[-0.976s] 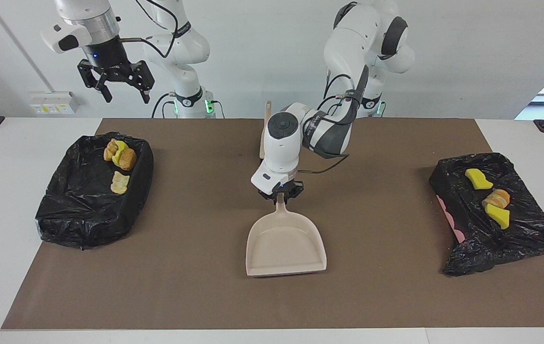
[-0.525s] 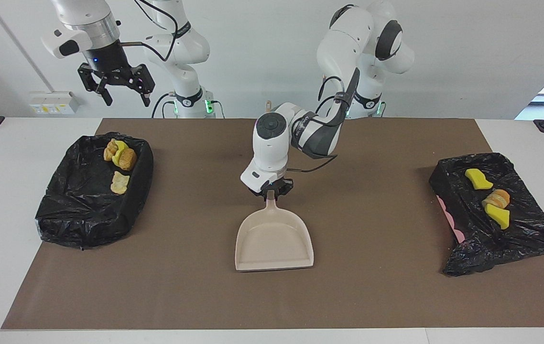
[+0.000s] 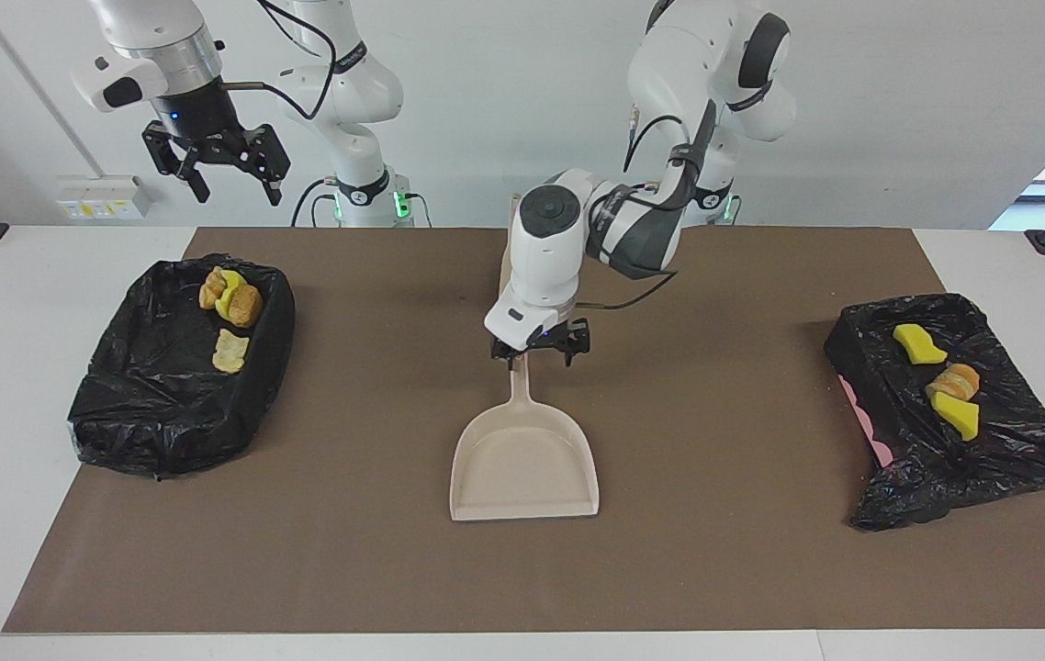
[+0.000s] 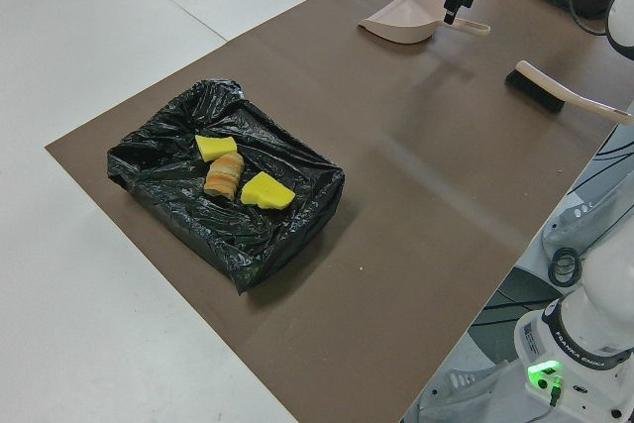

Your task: Sweep and dump trash in bin

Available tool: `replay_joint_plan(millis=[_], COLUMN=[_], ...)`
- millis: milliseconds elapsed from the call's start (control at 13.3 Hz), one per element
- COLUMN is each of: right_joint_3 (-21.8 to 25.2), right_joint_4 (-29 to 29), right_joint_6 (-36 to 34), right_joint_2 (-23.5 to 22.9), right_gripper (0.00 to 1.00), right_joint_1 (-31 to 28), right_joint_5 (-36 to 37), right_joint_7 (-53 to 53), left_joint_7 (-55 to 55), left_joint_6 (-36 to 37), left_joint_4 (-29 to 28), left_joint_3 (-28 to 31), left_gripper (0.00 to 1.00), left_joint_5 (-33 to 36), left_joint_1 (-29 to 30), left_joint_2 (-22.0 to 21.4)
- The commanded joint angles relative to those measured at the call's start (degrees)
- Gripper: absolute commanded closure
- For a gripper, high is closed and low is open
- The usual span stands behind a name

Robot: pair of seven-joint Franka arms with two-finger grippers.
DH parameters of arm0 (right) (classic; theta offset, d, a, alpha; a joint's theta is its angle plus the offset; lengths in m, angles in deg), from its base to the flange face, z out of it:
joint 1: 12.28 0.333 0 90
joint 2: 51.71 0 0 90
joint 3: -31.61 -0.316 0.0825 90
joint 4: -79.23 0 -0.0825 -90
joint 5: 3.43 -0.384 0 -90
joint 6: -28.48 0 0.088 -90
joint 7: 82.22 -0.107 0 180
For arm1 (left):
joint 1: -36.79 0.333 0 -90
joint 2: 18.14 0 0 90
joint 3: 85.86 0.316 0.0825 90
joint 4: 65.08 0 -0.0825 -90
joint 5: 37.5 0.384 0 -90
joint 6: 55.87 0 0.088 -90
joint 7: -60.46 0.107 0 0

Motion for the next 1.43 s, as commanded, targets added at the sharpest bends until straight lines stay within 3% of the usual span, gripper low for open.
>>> replay_joint_plan(millis=[0, 225, 525, 675, 976, 1351], right_joint_3=[-0.21, -0.30, -0.29, -0.30, 0.23, 4.01], right_joint_4=[0.65, 1.10, 1.10, 1.18, 1.10, 1.18], right_joint_6=[1.28, 0.85, 1.37, 1.46, 1.37, 1.46], right_joint_2=[0.48, 0.92, 0.92, 0.92, 0.83, 0.83], right_gripper=[0.00, 0.00, 0.00, 0.00, 0.00, 0.00], right_joint_1=[-1.41, -1.32, -1.33, -1.33, -0.54, 2.37], right_joint_5=[0.19, 0.19, 0.19, 0.19, 0.36, 0.45], right_joint_7=[-0.65, -0.48, 0.14, 0.31, 0.40, 1.19], left_joint_7=[6.49, 15.37, 25.47, 30.05, 39.81, 41.15], left_joint_6=[-0.42, 0.89, 5.90, 7.22, 18.63, 29.97], left_joint_4=[-13.33, -18.00, -16.87, -14.07, -3.35, 5.27], left_joint_3=[-0.17, -0.17, -0.17, -0.17, 0.27, 0.27], left_gripper=[0.00, 0.00, 0.00, 0.00, 0.00, 0.00], left_joint_5=[0.01, 0.09, 2.81, 2.82, 2.47, 2.12], left_joint_1=[5.43, 11.68, 18.71, 22.23, 27.60, 30.15], left_joint_2=[-12.66, -20.58, -26.39, -27.45, -27.11, -25.27])
